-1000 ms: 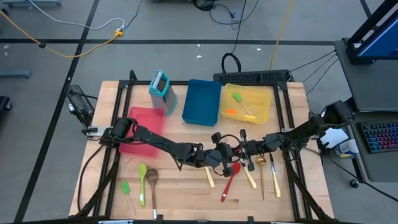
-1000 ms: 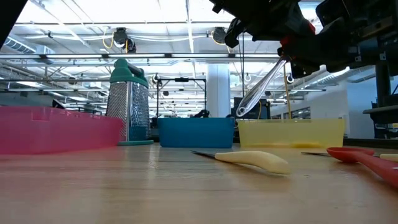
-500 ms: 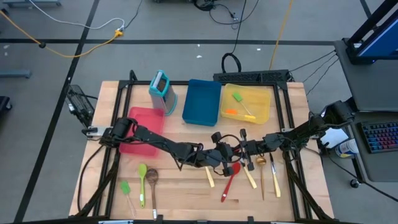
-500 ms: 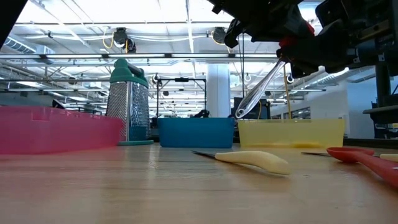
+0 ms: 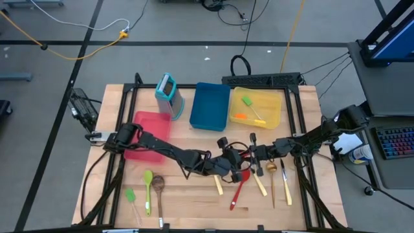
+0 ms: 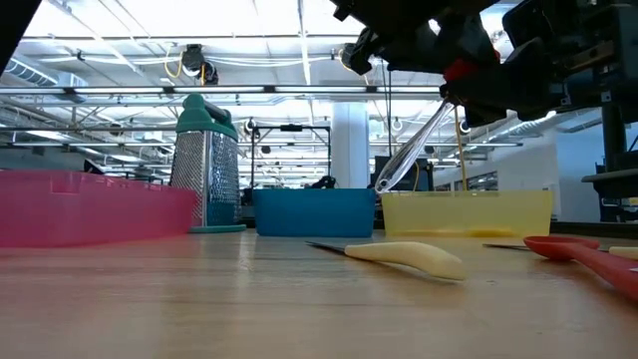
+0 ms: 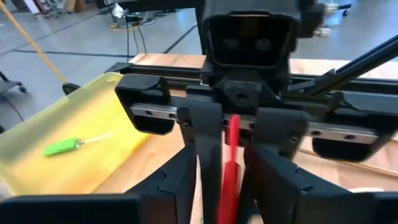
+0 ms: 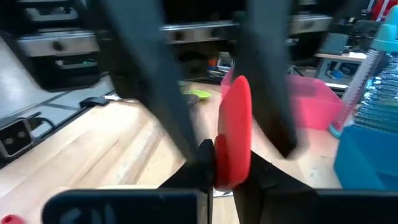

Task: Pick & Place Kitchen Items
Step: Put the red spatula into the yellow bin

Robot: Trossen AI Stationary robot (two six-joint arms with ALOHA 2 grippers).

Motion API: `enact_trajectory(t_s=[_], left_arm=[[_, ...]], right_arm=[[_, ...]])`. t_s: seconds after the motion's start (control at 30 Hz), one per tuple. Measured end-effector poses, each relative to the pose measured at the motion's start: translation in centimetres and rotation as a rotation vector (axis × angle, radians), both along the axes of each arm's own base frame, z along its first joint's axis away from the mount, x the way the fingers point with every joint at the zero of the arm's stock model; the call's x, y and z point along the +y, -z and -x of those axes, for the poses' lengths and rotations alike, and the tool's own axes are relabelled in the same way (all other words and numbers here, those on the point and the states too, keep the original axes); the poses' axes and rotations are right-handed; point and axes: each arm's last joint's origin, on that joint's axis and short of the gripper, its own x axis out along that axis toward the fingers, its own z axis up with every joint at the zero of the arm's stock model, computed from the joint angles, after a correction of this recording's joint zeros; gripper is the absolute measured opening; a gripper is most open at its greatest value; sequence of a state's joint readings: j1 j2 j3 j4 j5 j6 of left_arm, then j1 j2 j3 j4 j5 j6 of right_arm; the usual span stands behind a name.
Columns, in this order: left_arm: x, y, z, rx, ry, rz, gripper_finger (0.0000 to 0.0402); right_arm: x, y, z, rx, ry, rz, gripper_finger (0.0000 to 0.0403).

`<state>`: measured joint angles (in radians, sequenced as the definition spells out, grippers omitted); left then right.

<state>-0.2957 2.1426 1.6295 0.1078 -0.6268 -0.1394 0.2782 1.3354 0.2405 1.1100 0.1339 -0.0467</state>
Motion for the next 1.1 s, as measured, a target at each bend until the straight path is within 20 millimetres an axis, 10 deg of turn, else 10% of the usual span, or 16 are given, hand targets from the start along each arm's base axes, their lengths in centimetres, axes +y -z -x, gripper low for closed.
enact_trajectory(t_s=[0.47, 1.1], left_arm=[[-3.5, 1.6, 2.7, 0.18, -0.049, -0.029, 0.0159], [-1.4, 2.0, 2.2, 0.236, -0.049, 0.002, 0.0159]], right_arm=[[-1.1, -0.9, 1.6, -0.069, 0.036, -0.017, 0.0024], [-0.8, -0.8, 1.8, -0.037, -0.061, -0.042, 0.0024]])
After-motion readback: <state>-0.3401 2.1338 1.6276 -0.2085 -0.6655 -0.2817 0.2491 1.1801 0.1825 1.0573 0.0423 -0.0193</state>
